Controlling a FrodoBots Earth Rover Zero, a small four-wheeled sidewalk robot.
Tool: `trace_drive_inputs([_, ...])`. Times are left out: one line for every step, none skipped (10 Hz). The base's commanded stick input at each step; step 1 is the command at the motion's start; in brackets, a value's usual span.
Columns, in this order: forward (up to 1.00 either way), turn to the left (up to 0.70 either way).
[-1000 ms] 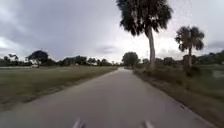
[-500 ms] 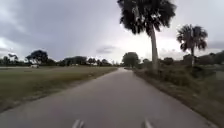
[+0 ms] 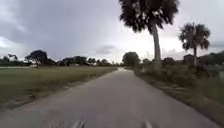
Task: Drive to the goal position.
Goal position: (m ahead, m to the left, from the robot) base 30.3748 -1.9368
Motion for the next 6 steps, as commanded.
trace_drive_inputs([1.0, 0.0])
trace_drive_inputs([1.0, 0.0])
trace_drive_inputs([1.0, 0.0])
trace_drive_inputs([1.0, 0.0])
trace_drive_inputs([1.0, 0.0])
trace_drive_inputs([1.0, 0.0])
